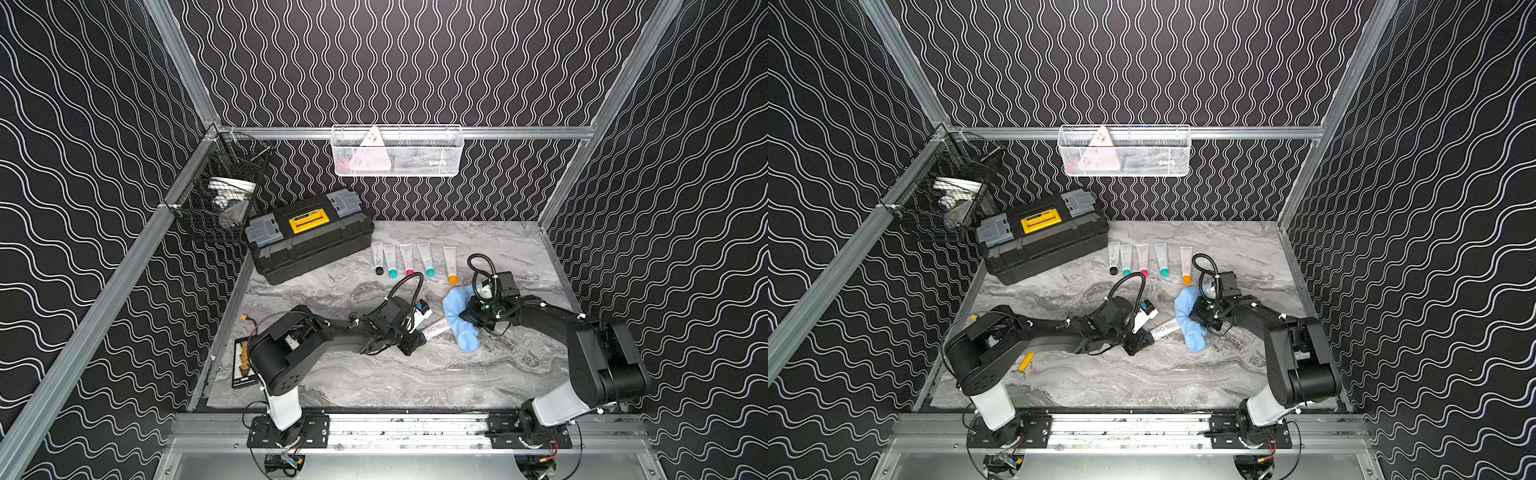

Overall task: Wipe the surface of the toothpaste tube
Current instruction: Wipe the dirt from the toothpaste tube.

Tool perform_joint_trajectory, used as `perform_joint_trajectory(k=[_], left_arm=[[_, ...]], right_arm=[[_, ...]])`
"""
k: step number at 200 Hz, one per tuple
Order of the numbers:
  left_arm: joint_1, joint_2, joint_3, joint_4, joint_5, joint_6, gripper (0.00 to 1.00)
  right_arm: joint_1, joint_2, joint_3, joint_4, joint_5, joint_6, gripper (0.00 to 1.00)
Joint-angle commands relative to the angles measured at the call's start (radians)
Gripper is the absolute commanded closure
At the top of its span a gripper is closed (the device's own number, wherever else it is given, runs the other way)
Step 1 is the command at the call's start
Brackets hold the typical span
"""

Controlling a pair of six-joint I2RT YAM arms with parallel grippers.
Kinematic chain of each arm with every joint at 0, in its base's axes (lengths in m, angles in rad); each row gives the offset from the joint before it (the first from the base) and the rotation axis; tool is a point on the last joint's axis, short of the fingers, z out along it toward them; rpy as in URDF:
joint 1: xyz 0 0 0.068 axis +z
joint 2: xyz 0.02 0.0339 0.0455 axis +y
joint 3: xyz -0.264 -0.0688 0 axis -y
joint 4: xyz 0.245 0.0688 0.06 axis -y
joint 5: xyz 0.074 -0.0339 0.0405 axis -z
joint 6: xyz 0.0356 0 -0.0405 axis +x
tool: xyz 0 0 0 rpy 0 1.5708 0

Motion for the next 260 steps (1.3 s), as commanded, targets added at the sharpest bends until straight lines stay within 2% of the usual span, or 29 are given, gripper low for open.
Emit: perform_joint_trajectory(k=[1, 79, 110, 141, 205, 230, 260], left_arm=[[0.0, 0.002, -0.002, 0.024, 0.005, -0.007, 0.92], [0.001, 0.004, -0.002, 0.03, 0.009, -0.01, 0.92], [0.002, 0.005, -0.001, 0.031, 0.017, -0.01, 0.92], [0.002, -0.004, -0.007, 0.031, 0.014, -0.008, 0.92], [0.001, -0.005, -0.01, 0.035, 0.033, 0.001, 0.93], [0.0, -0.014, -0.018, 0.043, 0.028, 0.002, 0.93], [0.0, -0.017, -0.017, 0.039, 0.032, 0.008, 0.93]], right_arm=[[0.045, -0.017, -0.018, 0.009, -0.004, 0.037, 1.0], [0.276, -0.107, -0.096, 0.073, -0.021, 0.145, 1.0], [0.311, -0.086, -0.088, 0.101, -0.064, 0.18, 1.0], [0.312, -0.078, -0.092, 0.14, -0.092, 0.192, 1.0], [0.286, -0.063, -0.056, 0.048, 0.01, 0.161, 1.0], [0.251, -0.054, -0.044, 0.016, 0.037, 0.134, 1.0], [0.143, -0.033, -0.027, -0.009, 0.051, 0.081, 1.0]])
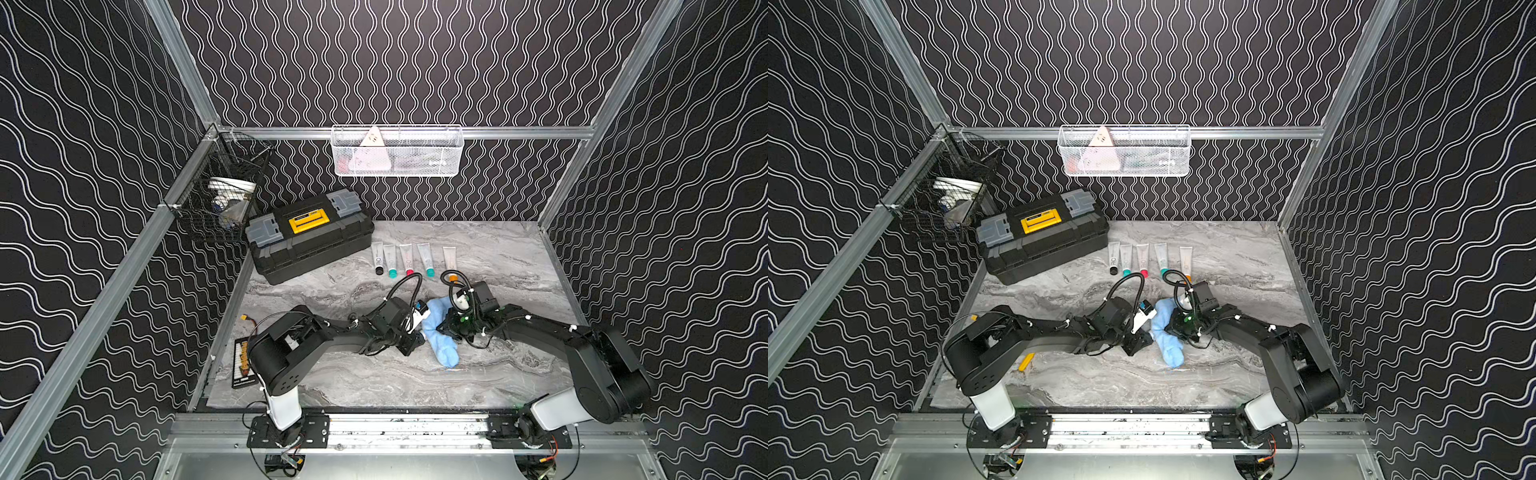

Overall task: Wipe the surface of the toothpaste tube
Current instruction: Wipe the dirt from the toothpaste tube.

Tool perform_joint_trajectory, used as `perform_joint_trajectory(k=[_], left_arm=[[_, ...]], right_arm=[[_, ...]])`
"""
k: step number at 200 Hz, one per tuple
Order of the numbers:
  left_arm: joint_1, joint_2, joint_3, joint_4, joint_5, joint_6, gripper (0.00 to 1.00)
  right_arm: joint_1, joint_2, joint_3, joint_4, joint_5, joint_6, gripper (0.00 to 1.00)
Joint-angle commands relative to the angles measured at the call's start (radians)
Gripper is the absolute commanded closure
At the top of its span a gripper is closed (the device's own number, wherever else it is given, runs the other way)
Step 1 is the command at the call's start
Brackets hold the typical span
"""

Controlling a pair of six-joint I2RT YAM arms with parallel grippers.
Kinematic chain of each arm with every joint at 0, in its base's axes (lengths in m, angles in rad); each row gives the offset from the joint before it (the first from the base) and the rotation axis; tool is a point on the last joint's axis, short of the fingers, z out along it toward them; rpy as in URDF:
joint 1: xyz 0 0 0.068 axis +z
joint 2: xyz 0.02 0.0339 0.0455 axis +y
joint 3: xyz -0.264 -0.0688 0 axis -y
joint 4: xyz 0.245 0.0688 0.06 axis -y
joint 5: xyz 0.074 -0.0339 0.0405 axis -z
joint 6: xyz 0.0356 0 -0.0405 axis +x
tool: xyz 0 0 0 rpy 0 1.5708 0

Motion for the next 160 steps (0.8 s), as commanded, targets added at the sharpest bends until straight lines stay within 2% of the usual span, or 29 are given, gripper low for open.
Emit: perform_joint_trajectory(k=[1, 40, 83, 160], left_arm=[[-0.001, -0.012, -0.004, 0.034, 0.038, 0.009, 0.93], [-0.001, -0.017, -0.007, 0.033, 0.041, 0.012, 0.93], [-0.001, -0.016, -0.006, 0.034, 0.05, 0.014, 0.93], [-0.001, -0.013, -0.002, 0.031, 0.05, 0.014, 0.94]], right_arm=[[-0.05, 0.016, 0.014, -0.046, 0.062, -0.053, 1.0], [-0.164, 0.042, 0.031, -0.073, 0.079, -0.116, 1.0], [-0.233, 0.049, 0.073, -0.113, 0.102, -0.162, 1.0], [-0.227, 0.052, 0.12, -0.126, 0.063, -0.197, 1.0]])
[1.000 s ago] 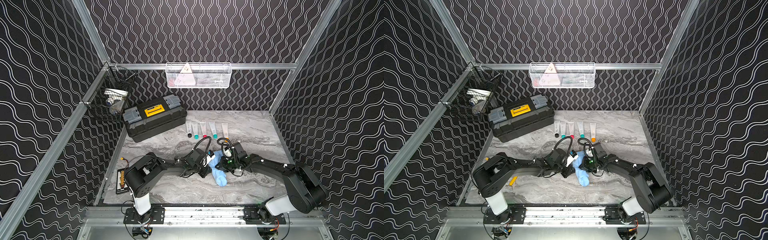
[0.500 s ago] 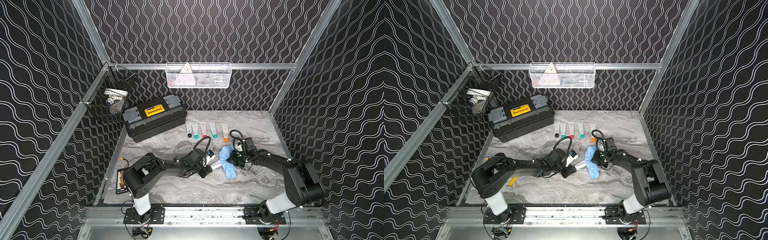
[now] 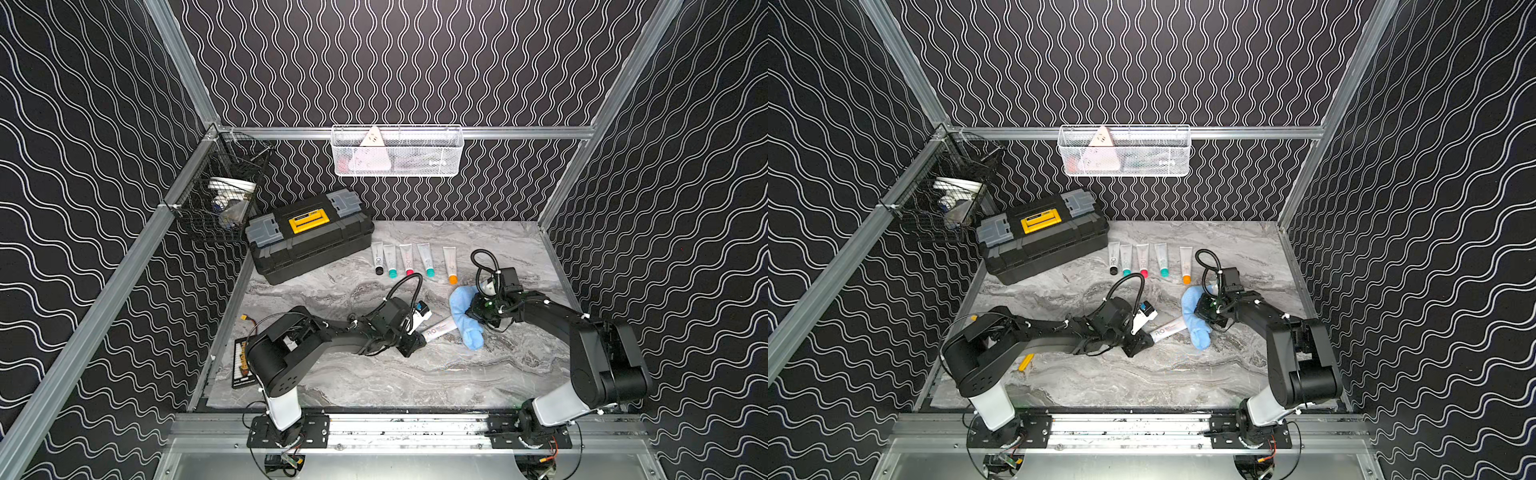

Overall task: Wipe the surface of the toothpaste tube
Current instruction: Wipe the dirt from the toothpaste tube.

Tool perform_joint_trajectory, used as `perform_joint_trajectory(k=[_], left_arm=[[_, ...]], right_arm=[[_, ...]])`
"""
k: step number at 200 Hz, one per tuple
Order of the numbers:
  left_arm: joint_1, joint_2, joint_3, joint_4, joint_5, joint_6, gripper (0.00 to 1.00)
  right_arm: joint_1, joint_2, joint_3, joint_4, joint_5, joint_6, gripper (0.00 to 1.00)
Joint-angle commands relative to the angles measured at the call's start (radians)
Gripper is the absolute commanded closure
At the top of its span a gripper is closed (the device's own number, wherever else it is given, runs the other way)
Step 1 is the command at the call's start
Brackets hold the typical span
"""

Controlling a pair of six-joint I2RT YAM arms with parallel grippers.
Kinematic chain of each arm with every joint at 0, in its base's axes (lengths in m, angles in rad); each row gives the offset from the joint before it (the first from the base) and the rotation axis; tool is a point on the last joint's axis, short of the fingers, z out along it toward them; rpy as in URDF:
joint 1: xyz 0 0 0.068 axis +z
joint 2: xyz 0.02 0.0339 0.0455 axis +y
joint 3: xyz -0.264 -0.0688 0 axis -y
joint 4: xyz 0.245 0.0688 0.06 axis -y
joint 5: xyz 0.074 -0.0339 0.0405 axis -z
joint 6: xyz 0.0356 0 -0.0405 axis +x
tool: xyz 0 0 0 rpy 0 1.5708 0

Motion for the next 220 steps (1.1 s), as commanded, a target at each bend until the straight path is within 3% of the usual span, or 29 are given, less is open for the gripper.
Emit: perform_joint_trajectory(k=[1, 71, 171, 220], left_arm=[[0.001, -0.005, 0.001, 0.031, 0.014, 0.01, 0.93], [0.0, 0.0, 0.003, 0.028, -0.004, 0.004, 0.94], [0.001, -0.01, -0.005, 0.038, -0.002, -0.002, 0.94], [0.001, -0.016, -0.012, 0.055, 0.005, -0.011, 0.95]], right_arm=[[0.013, 0.005, 0.016, -0.013, -0.02, -0.018, 1.0], [0.098, -0.028, 0.0, -0.01, -0.02, 0.014, 1.0], [0.365, -0.044, -0.063, 0.098, -0.035, 0.192, 1.0], [0.395, -0.058, -0.049, 0.115, -0.047, 0.212, 1.0]])
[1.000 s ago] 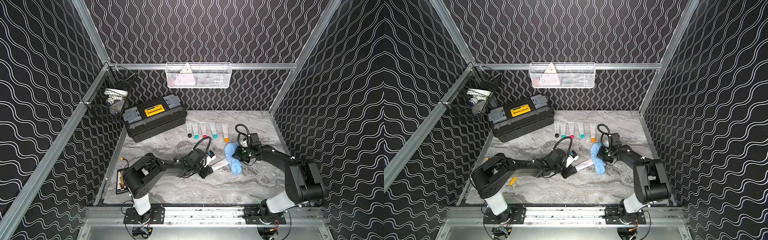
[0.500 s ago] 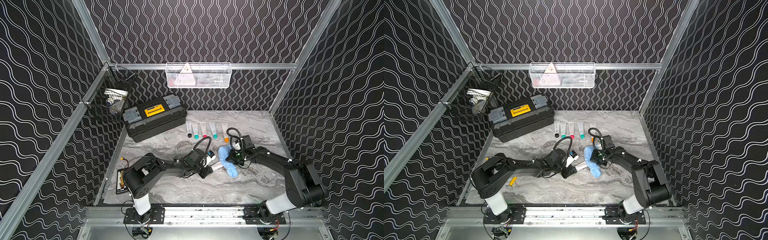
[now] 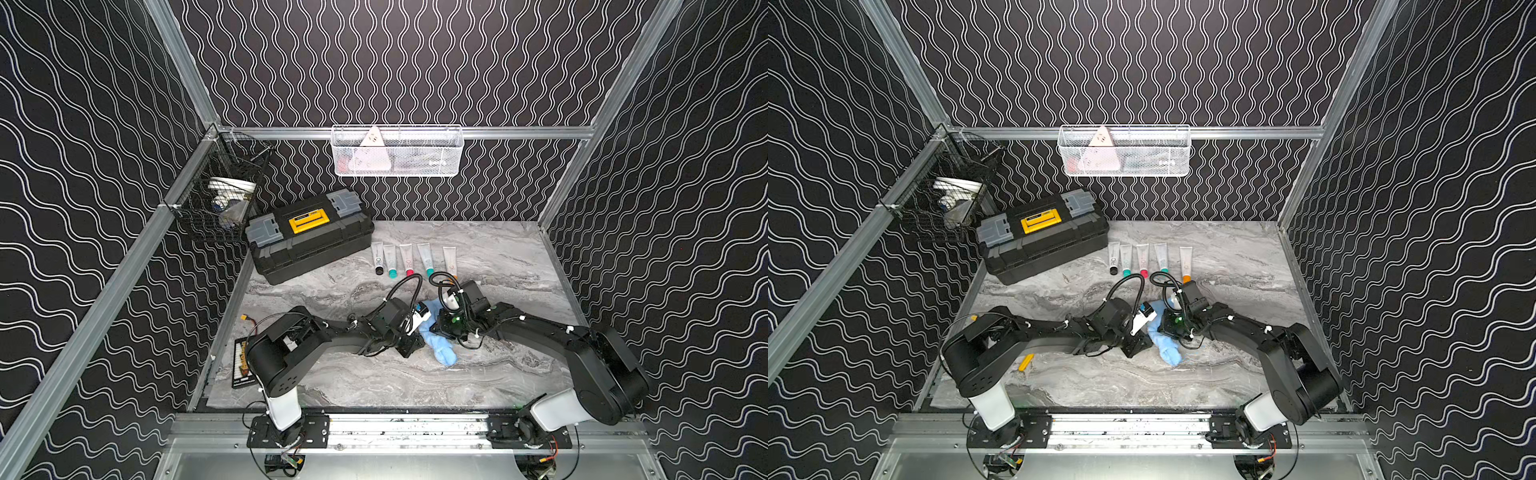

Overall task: Wipe the surface of the toothpaste tube
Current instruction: Wipe the dirt from the toothpaste tube.

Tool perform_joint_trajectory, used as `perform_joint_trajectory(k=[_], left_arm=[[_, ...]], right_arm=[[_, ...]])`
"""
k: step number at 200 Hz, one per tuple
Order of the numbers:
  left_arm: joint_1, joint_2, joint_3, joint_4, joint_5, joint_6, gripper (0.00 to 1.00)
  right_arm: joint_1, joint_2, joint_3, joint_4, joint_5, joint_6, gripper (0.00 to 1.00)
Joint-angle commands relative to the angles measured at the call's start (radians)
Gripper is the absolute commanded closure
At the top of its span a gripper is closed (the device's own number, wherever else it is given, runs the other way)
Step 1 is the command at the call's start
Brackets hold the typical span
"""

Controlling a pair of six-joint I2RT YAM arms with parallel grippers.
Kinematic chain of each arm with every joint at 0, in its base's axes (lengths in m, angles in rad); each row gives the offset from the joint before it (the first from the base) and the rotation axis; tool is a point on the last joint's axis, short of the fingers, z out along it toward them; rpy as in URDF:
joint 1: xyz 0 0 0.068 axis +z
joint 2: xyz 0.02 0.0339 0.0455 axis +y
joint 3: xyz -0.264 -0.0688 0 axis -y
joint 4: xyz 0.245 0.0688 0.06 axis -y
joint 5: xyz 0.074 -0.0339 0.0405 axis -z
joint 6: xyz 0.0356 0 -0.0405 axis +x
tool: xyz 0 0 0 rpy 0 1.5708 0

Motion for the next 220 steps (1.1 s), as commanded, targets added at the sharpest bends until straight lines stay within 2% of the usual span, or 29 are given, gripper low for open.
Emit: perform_joint_trajectory(k=[1, 89, 121, 173, 220], left_arm=[[0.0, -0.015, -0.008, 0.062, 0.016, -0.009, 0.95], [0.0, -0.02, -0.015, 0.07, 0.017, -0.007, 0.96], [0.0, -0.02, -0.015, 0.066, 0.014, -0.005, 0.95], [0.0, -0.026, -0.017, 0.064, 0.011, -0.001, 0.95], [0.0, -0.02, -0.012, 0.064, 0.011, -0.001, 0.95]], right_arm=[[0.005, -0.003, 0.004, 0.025, -0.019, 0.036, 1.0], [-0.028, 0.052, 0.021, -0.007, 0.04, -0.02, 1.0], [-0.089, 0.06, 0.005, -0.011, 0.033, -0.07, 1.0], [-0.289, 0.037, -0.015, -0.038, 0.02, -0.146, 1.0], [-0.356, 0.034, 0.002, -0.058, 0.004, -0.173, 1.0]])
